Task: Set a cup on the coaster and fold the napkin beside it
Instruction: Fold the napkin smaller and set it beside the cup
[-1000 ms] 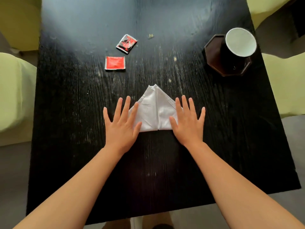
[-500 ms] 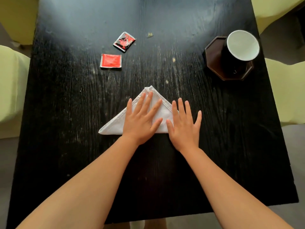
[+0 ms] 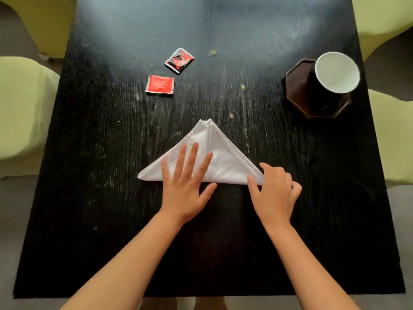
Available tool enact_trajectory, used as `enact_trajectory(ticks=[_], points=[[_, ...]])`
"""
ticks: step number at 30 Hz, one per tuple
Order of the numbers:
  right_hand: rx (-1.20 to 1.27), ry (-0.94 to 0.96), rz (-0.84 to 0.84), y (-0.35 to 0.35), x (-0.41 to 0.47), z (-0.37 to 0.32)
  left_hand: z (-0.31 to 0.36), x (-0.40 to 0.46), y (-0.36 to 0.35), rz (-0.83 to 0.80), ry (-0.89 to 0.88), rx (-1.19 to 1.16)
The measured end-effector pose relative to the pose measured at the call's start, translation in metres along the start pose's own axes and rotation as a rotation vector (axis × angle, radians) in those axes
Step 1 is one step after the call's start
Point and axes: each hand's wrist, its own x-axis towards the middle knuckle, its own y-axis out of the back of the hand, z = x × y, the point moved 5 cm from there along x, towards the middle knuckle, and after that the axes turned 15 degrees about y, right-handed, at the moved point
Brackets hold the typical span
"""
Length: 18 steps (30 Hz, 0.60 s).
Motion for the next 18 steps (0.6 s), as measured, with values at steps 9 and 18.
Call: enact_trajectory(ticks=[9, 18], points=[[0.722, -0.177, 0.008, 0.037, 0.009, -0.023, 0.009, -0.011, 0.017, -0.05, 0.113, -0.348], [0.997, 0.047, -0.067, 0.047, 0.012, -0.118, 0.009, -0.03, 0.057, -0.119, 0.403, -1.498]])
